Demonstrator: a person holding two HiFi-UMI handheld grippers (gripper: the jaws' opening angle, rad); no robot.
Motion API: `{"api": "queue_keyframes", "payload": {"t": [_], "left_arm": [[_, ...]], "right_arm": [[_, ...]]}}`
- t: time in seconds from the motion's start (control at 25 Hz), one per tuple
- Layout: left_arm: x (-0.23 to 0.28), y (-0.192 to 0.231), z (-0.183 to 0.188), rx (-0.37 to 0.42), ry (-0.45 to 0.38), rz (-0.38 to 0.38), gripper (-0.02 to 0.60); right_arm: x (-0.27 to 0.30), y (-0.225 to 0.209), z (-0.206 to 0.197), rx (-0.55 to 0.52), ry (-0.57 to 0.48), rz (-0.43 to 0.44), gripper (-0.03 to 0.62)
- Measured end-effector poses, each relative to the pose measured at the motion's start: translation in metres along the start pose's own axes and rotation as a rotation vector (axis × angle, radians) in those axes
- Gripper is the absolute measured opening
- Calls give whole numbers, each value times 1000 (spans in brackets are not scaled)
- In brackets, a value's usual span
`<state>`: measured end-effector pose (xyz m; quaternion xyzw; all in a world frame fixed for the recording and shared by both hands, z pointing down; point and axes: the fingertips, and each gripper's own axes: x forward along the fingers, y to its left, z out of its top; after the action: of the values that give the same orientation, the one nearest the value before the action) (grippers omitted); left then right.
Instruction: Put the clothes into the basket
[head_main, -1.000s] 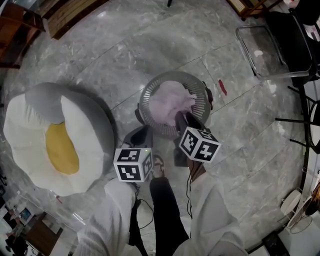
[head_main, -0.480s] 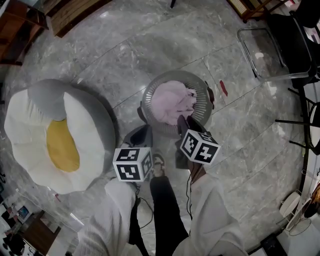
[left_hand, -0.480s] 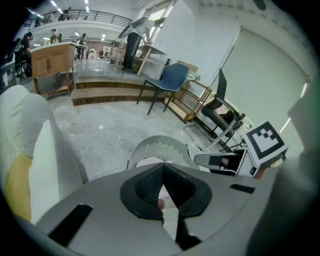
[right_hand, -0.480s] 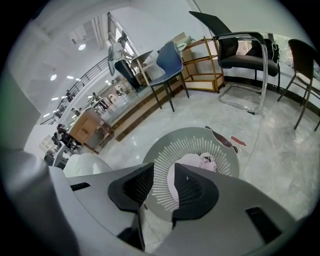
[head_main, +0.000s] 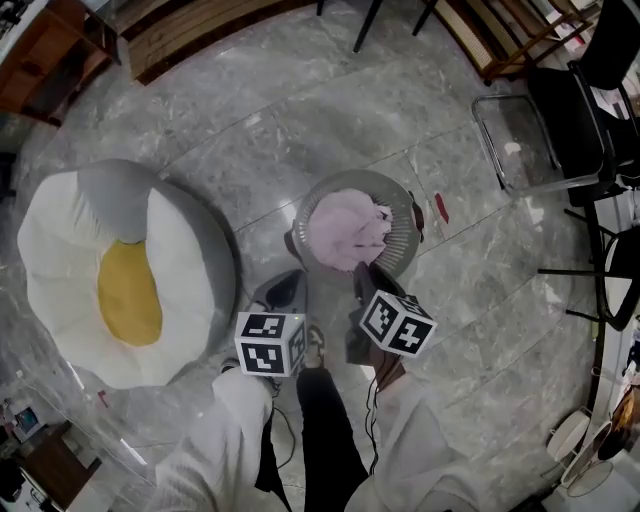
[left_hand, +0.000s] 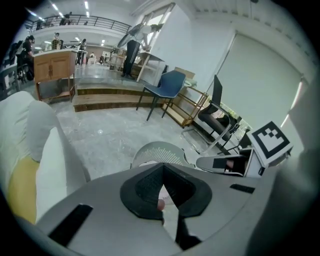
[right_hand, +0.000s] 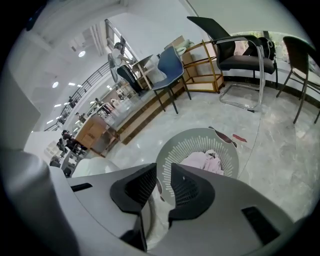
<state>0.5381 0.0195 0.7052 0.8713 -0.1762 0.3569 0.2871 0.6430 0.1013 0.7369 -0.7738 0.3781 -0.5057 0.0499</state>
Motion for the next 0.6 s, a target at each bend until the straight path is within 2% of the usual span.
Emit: {"api": "queue_keyframes", "payload": {"t": [0.08,0.24,0.36,0.48,0.6], "left_arm": [[-11,3,-1,-2,-4,-1,3],[-38,6,-2,31,-5,-7,3],[-67,8,8,20,-37,-14,3],[-106,16,19,9,-56,7,3],[-137,24,36,44,-76,32,3]], "right_arm": [[-9,8,-6,-1,7,-2,58],[-31,33,-10,-5,0,15,43],[-54,55,-8,-15,-23,20,37],[-82,84,-7,-30,-50,21,34],[-108,116,2,-90,-88,36,32]]}}
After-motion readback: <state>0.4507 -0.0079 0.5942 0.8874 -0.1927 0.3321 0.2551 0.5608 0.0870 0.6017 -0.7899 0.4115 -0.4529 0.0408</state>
